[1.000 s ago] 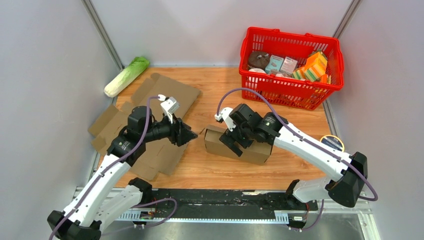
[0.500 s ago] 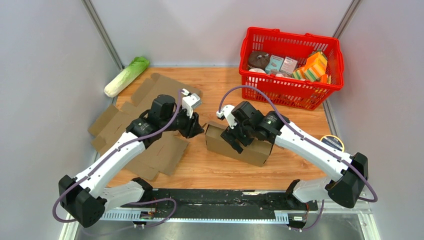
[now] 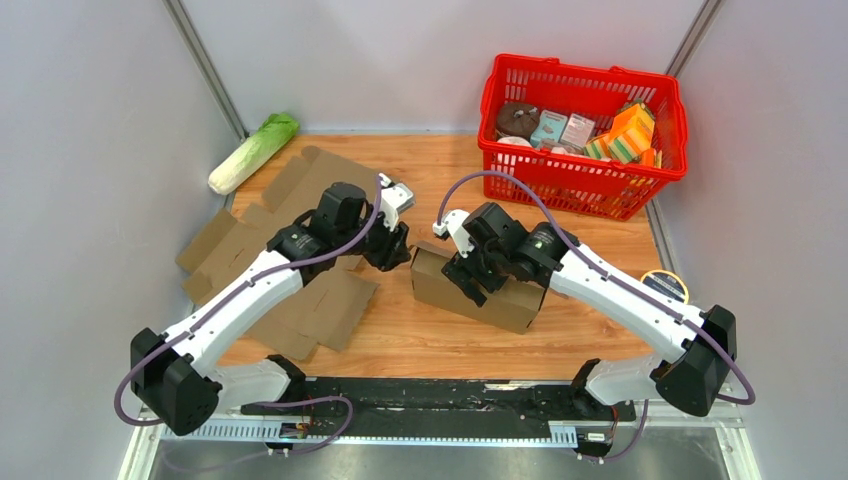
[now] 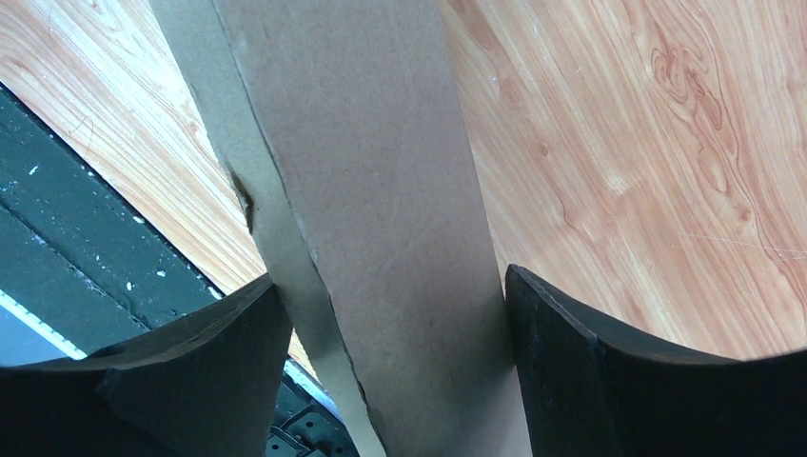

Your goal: Fold the paper box

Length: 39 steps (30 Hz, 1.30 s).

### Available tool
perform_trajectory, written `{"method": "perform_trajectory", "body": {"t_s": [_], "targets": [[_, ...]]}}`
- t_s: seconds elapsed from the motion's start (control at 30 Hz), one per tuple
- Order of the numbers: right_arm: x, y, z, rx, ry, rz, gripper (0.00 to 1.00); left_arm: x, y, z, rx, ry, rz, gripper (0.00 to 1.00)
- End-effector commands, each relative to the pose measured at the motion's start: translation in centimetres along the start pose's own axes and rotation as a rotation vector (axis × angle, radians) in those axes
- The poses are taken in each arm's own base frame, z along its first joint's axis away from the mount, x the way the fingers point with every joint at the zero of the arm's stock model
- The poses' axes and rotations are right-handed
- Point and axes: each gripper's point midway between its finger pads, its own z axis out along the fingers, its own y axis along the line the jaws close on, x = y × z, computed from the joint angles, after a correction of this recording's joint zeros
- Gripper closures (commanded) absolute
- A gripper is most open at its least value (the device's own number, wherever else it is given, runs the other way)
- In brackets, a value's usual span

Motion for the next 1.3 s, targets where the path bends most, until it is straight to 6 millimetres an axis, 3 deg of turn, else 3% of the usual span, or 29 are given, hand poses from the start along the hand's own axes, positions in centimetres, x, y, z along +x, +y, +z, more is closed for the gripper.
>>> {"method": "perform_trajectory", "body": {"t_s": [0.0, 0.1, 0.2, 0.47, 0.5, 0.57, 0.73, 1.0, 1.27], "targets": [[-1.1, 0.0, -0.2, -0.007, -0.061, 0.003, 0.22, -2.9, -0.1, -0.3, -0.003, -0.061, 0.051, 0.49], [-1.0, -0.2, -0.1, 0.002, -0.054, 0.003, 0.23, -2.9, -0.4, 0.0, 0.020, -0.056, 0.052, 0.51], [-1.1, -0.2, -0.2, 0.005, -0.059, 0.003, 0.24, -2.6, -0.4, 0.4, 0.027, -0.037, 0.053, 0.62], [-1.3, -0.2, -0.2, 0.004, -0.060, 0.003, 0.25, -2.7, -0.5, 0.7, 0.028, -0.021, 0.058, 0.67], [-1.2, -0.2, -0.1, 0.004, -0.057, 0.003, 0.25, -2.9, -0.4, 0.7, 0.023, -0.020, 0.057, 0.84], [-1.2, -0.3, -0.1, 0.010, -0.054, 0.002, 0.25, -3.1, 0.1, 0.4, -0.017, -0.014, 0.046, 1.00], [-1.1, -0.7, 0.0, 0.031, -0.047, 0.004, 0.25, -3.9, -0.4, -1.0, -0.016, 0.001, 0.017, 1.00], [-0.4, -1.2, 1.0, 0.083, 0.005, -0.021, 0.25, -2.8, -2.5, -1.7, 0.097, 0.170, -0.054, 1.00], [0.1, -0.9, 2.0, 0.109, 0.054, -0.058, 0.24, -4.6, -4.8, -3.8, 0.185, 0.204, -0.141, 1.00]]}}
